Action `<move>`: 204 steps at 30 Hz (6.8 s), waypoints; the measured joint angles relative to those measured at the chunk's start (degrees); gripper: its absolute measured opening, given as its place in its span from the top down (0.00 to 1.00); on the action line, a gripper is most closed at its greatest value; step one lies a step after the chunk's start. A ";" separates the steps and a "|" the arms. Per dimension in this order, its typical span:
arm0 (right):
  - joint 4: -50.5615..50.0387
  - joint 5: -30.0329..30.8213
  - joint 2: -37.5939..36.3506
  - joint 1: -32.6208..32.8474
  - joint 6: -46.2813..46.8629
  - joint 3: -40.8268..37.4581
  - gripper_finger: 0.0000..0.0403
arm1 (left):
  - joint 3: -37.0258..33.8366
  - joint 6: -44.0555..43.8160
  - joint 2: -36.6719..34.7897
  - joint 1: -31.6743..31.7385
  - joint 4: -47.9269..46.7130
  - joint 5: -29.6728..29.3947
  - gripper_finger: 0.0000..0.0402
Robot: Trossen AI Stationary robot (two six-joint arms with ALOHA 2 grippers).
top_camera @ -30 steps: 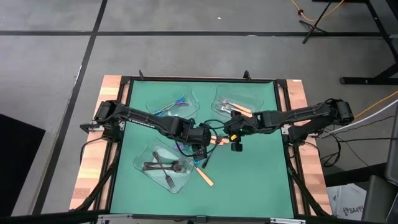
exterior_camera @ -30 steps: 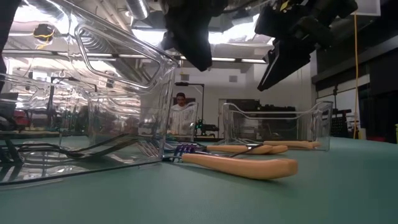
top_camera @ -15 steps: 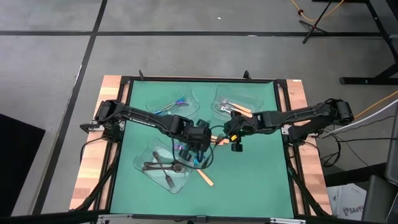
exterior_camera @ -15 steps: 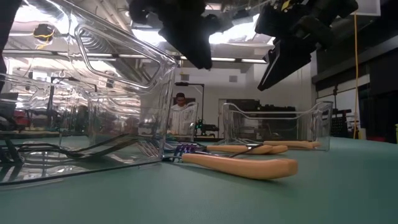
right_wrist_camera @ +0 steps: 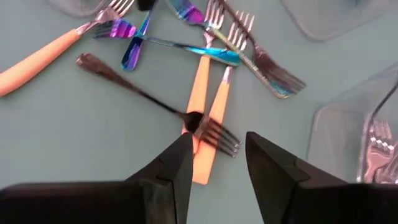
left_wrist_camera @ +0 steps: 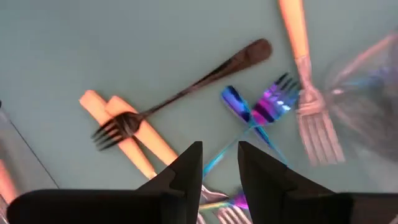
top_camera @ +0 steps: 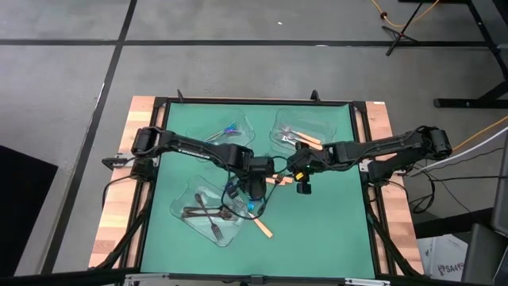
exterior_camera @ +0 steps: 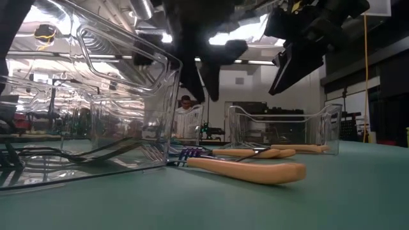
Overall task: Sort silverware by color (type)
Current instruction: Put the blue fork into the top left transparent bin, then put the black fork into the bottom transparent bin
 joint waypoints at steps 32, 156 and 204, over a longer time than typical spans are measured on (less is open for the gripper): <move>-6.11 -0.63 -4.96 -0.04 0.42 0.00 0.66 | 0.02 20.16 11.24 0.58 1.43 -1.36 0.76; -9.96 2.54 -4.78 -0.04 0.42 0.00 0.66 | 2.26 -52.96 7.06 29.06 -24.28 -14.06 0.98; -9.96 2.56 -4.78 -0.04 0.42 0.00 0.66 | -1.65 -54.80 7.37 28.47 -21.35 -9.71 0.79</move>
